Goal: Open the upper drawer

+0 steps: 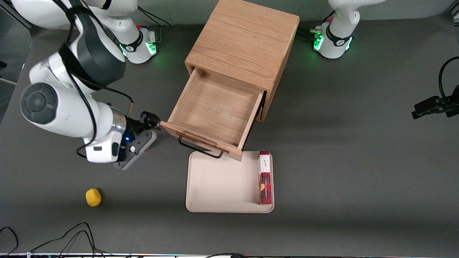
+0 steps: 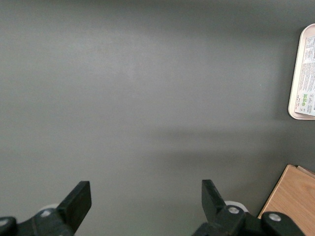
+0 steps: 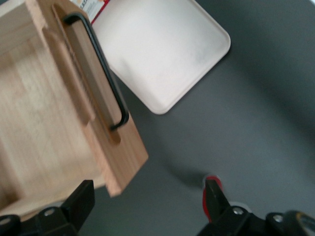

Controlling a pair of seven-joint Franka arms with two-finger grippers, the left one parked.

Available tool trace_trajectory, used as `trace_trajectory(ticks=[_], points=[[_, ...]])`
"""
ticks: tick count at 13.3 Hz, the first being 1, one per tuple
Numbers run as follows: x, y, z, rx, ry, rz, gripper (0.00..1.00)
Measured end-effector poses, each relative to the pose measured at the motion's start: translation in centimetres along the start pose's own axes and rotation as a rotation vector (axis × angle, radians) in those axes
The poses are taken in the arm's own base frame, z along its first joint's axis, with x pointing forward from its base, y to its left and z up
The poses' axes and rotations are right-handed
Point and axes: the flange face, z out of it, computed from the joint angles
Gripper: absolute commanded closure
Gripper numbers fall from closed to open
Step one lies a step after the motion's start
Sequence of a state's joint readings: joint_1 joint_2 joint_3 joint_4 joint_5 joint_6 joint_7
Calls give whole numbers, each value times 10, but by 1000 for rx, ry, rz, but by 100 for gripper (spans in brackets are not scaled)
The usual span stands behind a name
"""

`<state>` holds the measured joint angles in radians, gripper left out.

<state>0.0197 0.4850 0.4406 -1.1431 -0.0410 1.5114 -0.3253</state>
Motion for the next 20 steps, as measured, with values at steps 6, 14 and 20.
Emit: trace_trajectory(ticks=[6,14,20], points=[[-88,-49,-67,-74,-9,230,0],[-184,77,-61,73,8,765,0],[-196,71,-80,-49,5,844,0]])
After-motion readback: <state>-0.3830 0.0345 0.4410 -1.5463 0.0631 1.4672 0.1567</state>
